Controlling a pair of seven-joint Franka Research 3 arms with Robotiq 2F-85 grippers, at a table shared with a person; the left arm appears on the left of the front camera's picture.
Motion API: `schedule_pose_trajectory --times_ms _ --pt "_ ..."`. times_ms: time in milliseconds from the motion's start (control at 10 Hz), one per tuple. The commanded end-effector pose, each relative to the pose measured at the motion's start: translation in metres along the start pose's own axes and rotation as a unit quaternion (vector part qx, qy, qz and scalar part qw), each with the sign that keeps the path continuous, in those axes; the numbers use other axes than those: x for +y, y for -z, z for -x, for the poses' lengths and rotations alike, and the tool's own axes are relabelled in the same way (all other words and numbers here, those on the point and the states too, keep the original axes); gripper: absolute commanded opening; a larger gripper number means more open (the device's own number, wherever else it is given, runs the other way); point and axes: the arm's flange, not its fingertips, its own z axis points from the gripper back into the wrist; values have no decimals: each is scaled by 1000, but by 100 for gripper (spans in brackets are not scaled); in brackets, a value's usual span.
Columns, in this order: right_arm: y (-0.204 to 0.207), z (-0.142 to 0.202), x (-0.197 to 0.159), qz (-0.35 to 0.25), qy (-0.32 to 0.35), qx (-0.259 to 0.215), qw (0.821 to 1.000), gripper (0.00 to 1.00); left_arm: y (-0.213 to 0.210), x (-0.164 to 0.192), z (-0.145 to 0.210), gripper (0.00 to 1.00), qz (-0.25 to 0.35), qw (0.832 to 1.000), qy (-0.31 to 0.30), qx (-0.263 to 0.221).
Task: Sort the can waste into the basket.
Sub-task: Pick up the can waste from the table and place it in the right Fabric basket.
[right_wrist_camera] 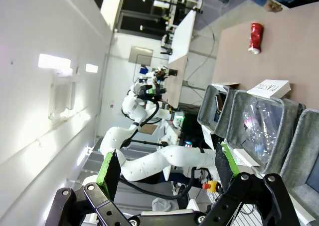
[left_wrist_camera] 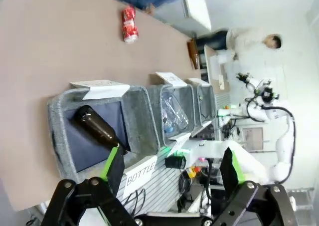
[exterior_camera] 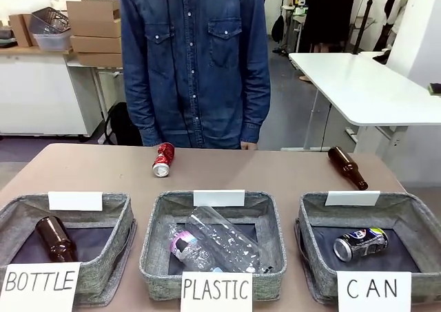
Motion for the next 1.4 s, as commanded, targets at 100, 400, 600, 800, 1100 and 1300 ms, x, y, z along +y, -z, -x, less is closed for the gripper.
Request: schedule_pose_trajectory --times_ms 100,400,600,800,1100,1300 --pt "-1 -1 0 0 -13 3 1000 100 144 11 -44 100 -40 993 27 112" --pt "-1 -1 0 0 -13 3 1000 100 207 -69 -79 100 -37 974 138 175" --pt "-1 -1 0 0 -13 3 1000 100 232 -111 -83 100 -61 961 179 202" --pt "-1 -1 0 0 -13 3 1000 100 254 -123 -84 100 -71 955 193 216" --pt "-1 -1 0 0 -13 3 1000 100 298 -118 -88 100 -126 962 185 156" --pt "-1 -1 0 0 -13 3 1000 100 341 -109 -89 100 -219 952 181 110"
